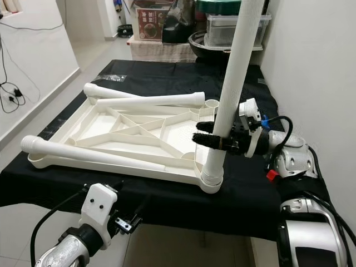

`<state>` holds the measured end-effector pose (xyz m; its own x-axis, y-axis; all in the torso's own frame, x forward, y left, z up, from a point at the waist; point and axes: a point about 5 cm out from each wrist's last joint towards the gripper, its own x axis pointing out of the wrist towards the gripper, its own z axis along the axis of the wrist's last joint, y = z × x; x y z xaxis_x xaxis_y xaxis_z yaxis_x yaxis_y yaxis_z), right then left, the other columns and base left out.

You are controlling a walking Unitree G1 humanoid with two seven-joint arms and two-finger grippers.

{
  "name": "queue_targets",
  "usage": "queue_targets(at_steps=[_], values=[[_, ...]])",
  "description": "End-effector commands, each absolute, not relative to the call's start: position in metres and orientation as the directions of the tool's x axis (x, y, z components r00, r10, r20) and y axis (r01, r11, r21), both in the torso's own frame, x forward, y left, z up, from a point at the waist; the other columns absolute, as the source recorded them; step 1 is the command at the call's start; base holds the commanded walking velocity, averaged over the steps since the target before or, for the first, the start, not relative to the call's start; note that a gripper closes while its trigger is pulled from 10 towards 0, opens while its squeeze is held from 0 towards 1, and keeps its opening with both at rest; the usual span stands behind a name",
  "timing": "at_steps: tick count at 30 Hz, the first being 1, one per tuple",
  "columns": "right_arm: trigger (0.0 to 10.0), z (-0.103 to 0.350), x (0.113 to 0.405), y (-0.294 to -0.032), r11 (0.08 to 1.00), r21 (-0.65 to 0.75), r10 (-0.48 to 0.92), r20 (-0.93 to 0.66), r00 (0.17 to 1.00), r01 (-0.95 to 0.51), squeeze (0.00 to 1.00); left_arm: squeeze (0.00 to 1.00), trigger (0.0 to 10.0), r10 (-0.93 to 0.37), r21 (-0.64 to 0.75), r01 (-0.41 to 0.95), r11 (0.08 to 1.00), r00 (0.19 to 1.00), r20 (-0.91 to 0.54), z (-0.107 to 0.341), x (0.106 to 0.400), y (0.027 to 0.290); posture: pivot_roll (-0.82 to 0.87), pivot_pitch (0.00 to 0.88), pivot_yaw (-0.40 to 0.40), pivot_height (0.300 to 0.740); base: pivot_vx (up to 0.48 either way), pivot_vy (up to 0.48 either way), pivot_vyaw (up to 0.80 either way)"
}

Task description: Building children table

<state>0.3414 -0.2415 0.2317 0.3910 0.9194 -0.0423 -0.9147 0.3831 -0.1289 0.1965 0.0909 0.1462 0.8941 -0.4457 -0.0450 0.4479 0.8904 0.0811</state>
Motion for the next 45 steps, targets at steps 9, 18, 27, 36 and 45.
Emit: queue_targets(at_steps=[9, 18, 27, 36, 45], values=[[10.0, 0.217, 0.344, -0.236, 0.428, -0.123, 0.892, -0.102, 0.441, -0.895, 0.0, 0.0, 10.0, -0.448, 0.084, 0.451, 0.889, 0.892, -0.055, 0.146, 0.195, 0.091, 0.12, 0.098, 0.024, 0.74, 0.0, 0.0, 0.0], [10.0, 0.214, 0.357, -0.233, 0.618, -0.183, 0.77, -0.053, 0.635, -0.765, 0.0, 0.0, 10.0, -0.452, 0.086, 0.455, 0.886, 0.89, -0.05, 0.146, 0.198, 0.089, 0.11, 0.089, 0.028, 0.74, 0.0, 0.0, 0.0], [10.0, 0.199, 0.368, -0.228, 0.762, -0.134, 0.629, -0.078, 0.773, -0.634, 0.0, 0.0, 10.0, -0.445, 0.088, 0.447, 0.89, 0.895, -0.042, 0.147, 0.201, 0.09, 0.1, 0.092, 0.023, 0.74, 0.0, 0.0, 0.0], [10.0, 0.195, 0.383, -0.224, 0.859, -0.122, 0.48, -0.148, 0.865, -0.497, 0.0, 0.0, 10.0, -0.441, 0.085, 0.442, 0.893, 0.897, -0.037, 0.147, 0.202, 0.087, 0.1, 0.091, 0.011, 0.74, 0.0, 0.0, 0.0], [10.0, 0.196, 0.393, -0.228, 0.97, -0.09, 0.215, -0.113, 0.97, -0.226, 0.0, 0.0, 10.0, -0.438, 0.092, 0.439, 0.894, 0.898, -0.036, 0.146, 0.203, 0.088, 0.1, 0.089, 0.01, 0.74, 0.0, 0.0, 0.0]])
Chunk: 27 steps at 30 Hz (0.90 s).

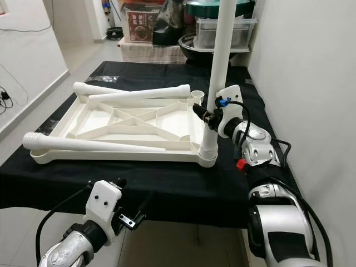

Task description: Building children table

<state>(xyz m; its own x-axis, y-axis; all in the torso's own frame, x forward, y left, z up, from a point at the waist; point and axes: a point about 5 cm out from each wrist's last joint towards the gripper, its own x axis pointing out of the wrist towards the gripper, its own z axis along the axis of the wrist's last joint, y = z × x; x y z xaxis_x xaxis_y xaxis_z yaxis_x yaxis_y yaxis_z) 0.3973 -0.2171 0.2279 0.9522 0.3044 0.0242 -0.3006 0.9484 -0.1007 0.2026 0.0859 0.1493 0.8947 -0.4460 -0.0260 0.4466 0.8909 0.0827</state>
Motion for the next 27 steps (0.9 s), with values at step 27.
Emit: queue_targets(at_steps=[27], values=[[10.0, 0.181, 0.389, -0.214, 0.871, -0.025, -0.491, -0.046, 0.87, 0.49, 0.0, 0.0, 10.0, -0.444, 0.095, 0.444, 0.891, 0.896, -0.027, 0.145, 0.21, 0.085, 0.09, 0.075, -0.003, 0.74, 0.0, 0.0, 0.0]])
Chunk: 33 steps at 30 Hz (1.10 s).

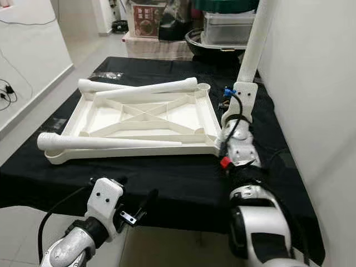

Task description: Building children table

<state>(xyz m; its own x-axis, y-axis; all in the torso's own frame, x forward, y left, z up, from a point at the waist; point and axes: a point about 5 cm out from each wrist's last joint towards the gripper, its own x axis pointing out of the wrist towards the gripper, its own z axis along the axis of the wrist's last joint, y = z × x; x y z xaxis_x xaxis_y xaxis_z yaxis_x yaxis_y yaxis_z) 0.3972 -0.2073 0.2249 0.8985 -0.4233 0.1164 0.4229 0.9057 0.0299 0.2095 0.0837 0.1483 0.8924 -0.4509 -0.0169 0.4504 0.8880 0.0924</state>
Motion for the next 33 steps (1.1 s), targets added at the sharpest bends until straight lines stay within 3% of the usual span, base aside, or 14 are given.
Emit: queue_targets(at_steps=[1, 13, 17, 20, 22, 24, 29, 33], values=[[10.0, 0.181, 0.389, -0.209, 0.859, -0.02, -0.512, -0.038, 0.858, 0.512, 0.0, 0.0, 10.0, -0.443, 0.096, 0.443, 0.891, 0.896, -0.028, 0.145, 0.21, 0.085, 0.09, 0.074, -0.004, 0.74, 0.0, 0.0, 0.0], [10.0, 0.194, 0.392, -0.184, 0.749, -0.107, -0.659, -0.017, 0.752, 0.654, 0.0, 0.0, 10.0, -0.44, 0.096, 0.44, 0.893, 0.898, -0.024, 0.144, 0.211, 0.084, 0.08, 0.076, -0.01, 0.74, 0.0, 0.0, 0.0], [10.0, 0.198, 0.392, -0.177, 0.653, -0.148, -0.756, -0.052, 0.653, 0.743, 0.0, 0.0, 10.0, -0.441, 0.095, 0.441, 0.893, 0.897, -0.019, 0.145, 0.21, 0.083, 0.08, 0.078, -0.019, 0.74, 0.0, 0.0, 0.0], [10.0, 0.199, 0.392, -0.177, 0.638, -0.157, -0.767, -0.053, 0.639, 0.754, 0.0, 0.0, 10.0, -0.441, 0.095, 0.441, 0.892, 0.897, -0.019, 0.145, 0.21, 0.082, 0.08, 0.078, -0.019, 0.74, 0.0, 0.0, 0.0], [10.0, 0.198, 0.389, -0.176, 0.558, -0.174, -0.83, -0.087, 0.551, 0.812, 0.0, 0.0, 10.0, -0.436, 0.093, 0.435, 0.895, 0.9, -0.016, 0.146, 0.211, 0.083, 0.08, 0.078, -0.026, 0.74, 0.0, 0.0, 0.0], [10.0, 0.198, 0.389, -0.176, 0.534, -0.18, -0.845, -0.096, 0.525, 0.826, 0.0, 0.0, 10.0, -0.434, 0.092, 0.434, 0.896, 0.901, -0.015, 0.146, 0.211, 0.083, 0.08, 0.078, -0.026, 0.74, 0.0, 0.0, 0.0], [10.0, 0.197, 0.386, -0.174, 0.468, -0.023, -0.869, -0.191, 0.456, 0.883, 0.0, 0.0, 10.0, -0.435, 0.095, 0.434, 0.896, 0.9, -0.016, 0.145, 0.212, 0.081, 0.09, 0.074, -0.032, 0.74, 0.0, 0.0, 0.0], [10.0, 0.209, 0.391, -0.169, 0.496, 0.064, -0.846, -0.189, 0.498, 0.866, 0.0, 0.0, 10.0, -0.435, 0.096, 0.434, 0.896, 0.9, -0.015, 0.145, 0.213, 0.082, 0.08, 0.068, -0.032, 0.74, 0.0, 0.0, 0.0]])
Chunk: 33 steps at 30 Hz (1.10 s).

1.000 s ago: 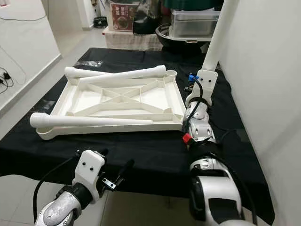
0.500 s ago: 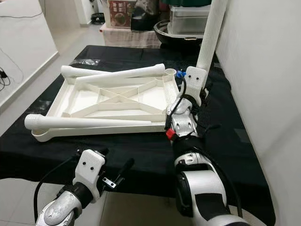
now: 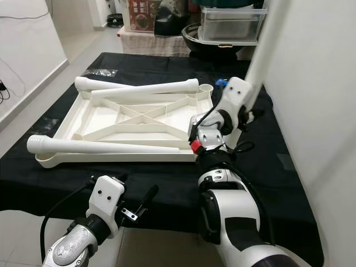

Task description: Building children table

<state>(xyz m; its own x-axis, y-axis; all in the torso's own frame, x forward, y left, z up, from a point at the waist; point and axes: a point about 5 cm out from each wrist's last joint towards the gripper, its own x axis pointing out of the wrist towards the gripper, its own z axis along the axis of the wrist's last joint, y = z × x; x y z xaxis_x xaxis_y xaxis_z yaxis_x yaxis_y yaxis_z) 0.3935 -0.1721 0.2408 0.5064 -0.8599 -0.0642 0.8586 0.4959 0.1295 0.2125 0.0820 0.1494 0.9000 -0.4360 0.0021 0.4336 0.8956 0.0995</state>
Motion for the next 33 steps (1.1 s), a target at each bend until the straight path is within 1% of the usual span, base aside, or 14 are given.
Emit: queue_targets(at_steps=[1, 6, 8, 9, 11, 13, 15, 16, 17, 19, 25, 26, 32, 33], values=[[10.0, 0.209, 0.391, -0.169, 0.496, 0.064, -0.846, -0.189, 0.498, 0.866, 0.0, 0.0, 10.0, -0.435, 0.096, 0.434, 0.896, 0.9, -0.015, 0.145, 0.213, 0.082, 0.08, 0.068, -0.032, 0.74, 0.0, 0.0, 0.0], [10.0, 0.236, 0.397, -0.164, 0.584, 0.202, -0.789, -0.086, 0.608, 0.787, 0.0, 0.0, 10.0, -0.433, 0.098, 0.432, 0.896, 0.901, -0.016, 0.144, 0.214, 0.082, 0.08, 0.057, -0.032, 0.74, 0.0, 0.0, 0.0], [10.0, 0.265, 0.399, -0.159, 0.712, 0.294, -0.685, 0.091, 0.723, 0.638, 0.0, 0.0, 10.0, -0.428, 0.098, 0.427, 0.899, 0.904, -0.01, 0.144, 0.215, 0.082, 0.08, 0.054, -0.032, 0.74, 0.0, 0.0, 0.0], [10.0, 0.265, 0.399, -0.159, 0.712, 0.294, -0.685, 0.091, 0.723, 0.638, 0.0, 0.0, 10.0, -0.428, 0.098, 0.427, 0.899, 0.904, -0.01, 0.144, 0.215, 0.082, 0.08, 0.054, -0.032, 0.74, 0.0, 0.0, 0.0], [10.0, 0.288, 0.395, -0.144, 0.867, 0.35, -0.455, 0.263, 0.85, 0.356, 0.0, 0.0, 10.0, -0.417, 0.081, 0.416, 0.906, 0.909, -0.005, 0.145, 0.218, 0.083, 0.07, 0.04, -0.027, 0.74, 0.0, 0.0, 0.0], [10.0, 0.298, 0.383, -0.129, 0.937, 0.337, -0.229, 0.401, 0.887, 0.09, 0.0, 0.0, 10.0, -0.415, 0.068, 0.414, 0.908, 0.91, -0.002, 0.146, 0.221, 0.084, 0.06, 0.031, -0.02, 0.74, 0.0, 0.0, 0.0], [10.0, 0.298, 0.383, -0.129, 0.937, 0.337, -0.229, 0.401, 0.887, 0.09, 0.0, 0.0, 10.0, -0.415, 0.068, 0.414, 0.908, 0.91, -0.002, 0.146, 0.221, 0.084, 0.06, 0.031, -0.02, 0.74, 0.0, 0.0, 0.0], [10.0, 0.296, 0.373, -0.123, 0.944, 0.326, -0.103, 0.434, 0.895, -0.05, 0.0, 0.0, 10.0, -0.422, 0.073, 0.421, 0.904, 0.907, 0.001, 0.146, 0.224, 0.085, 0.06, 0.023, -0.019, 0.74, 0.0, 0.0, 0.0], [10.0, 0.296, 0.373, -0.123, 0.944, 0.326, -0.103, 0.434, 0.895, -0.05, 0.0, 0.0, 10.0, -0.422, 0.073, 0.421, 0.904, 0.907, 0.001, 0.146, 0.224, 0.085, 0.06, 0.023, -0.019, 0.74, 0.0, 0.0, 0.0], [10.0, 0.281, 0.364, -0.114, 0.909, 0.333, 0.1, 0.407, 0.908, -0.25, 0.0, 0.0, 10.0, -0.434, 0.122, 0.431, 0.894, 0.901, -0.002, 0.147, 0.229, 0.087, 0.06, 0.011, -0.016, 0.74, 0.0, 0.0, 0.0], [10.0, 0.247, 0.345, -0.111, 0.86, 0.26, 0.337, 0.358, 0.871, -0.44, 0.0, 0.0, 10.0, -0.42, 0.166, 0.409, 0.897, 0.907, 0.032, 0.158, 0.241, 0.094, 0.06, 0.002, -0.012, 0.74, 0.0, 0.0, 0.0], [10.0, 0.241, 0.338, -0.11, 0.829, 0.265, 0.391, 0.357, 0.849, -0.493, 0.0, 1.0, 10.0, -0.41, 0.18, 0.398, 0.9, 0.912, 0.035, 0.159, 0.245, 0.097, 0.06, 0.0, -0.011, 0.74, 0.0, 0.0, 0.0], [10.0, 0.231, 0.321, -0.106, 0.773, 0.247, 0.487, 0.359, 0.796, -0.584, 0.0, 1.0, 10.0, -0.398, 0.2, 0.387, 0.9, 0.917, 0.016, 0.156, 0.253, 0.101, 0.05, 0.0, -0.006, 0.74, 0.0, 0.0, 0.0], [10.0, 0.23, 0.316, -0.105, 0.759, 0.235, 0.515, 0.356, 0.78, -0.607, 0.0, 0.0, 10.0, -0.397, 0.206, 0.39, 0.898, 0.918, -0.005, 0.152, 0.255, 0.101, 0.05, 0.0, -0.005, 0.74, 0.0, 0.0, 0.0]])
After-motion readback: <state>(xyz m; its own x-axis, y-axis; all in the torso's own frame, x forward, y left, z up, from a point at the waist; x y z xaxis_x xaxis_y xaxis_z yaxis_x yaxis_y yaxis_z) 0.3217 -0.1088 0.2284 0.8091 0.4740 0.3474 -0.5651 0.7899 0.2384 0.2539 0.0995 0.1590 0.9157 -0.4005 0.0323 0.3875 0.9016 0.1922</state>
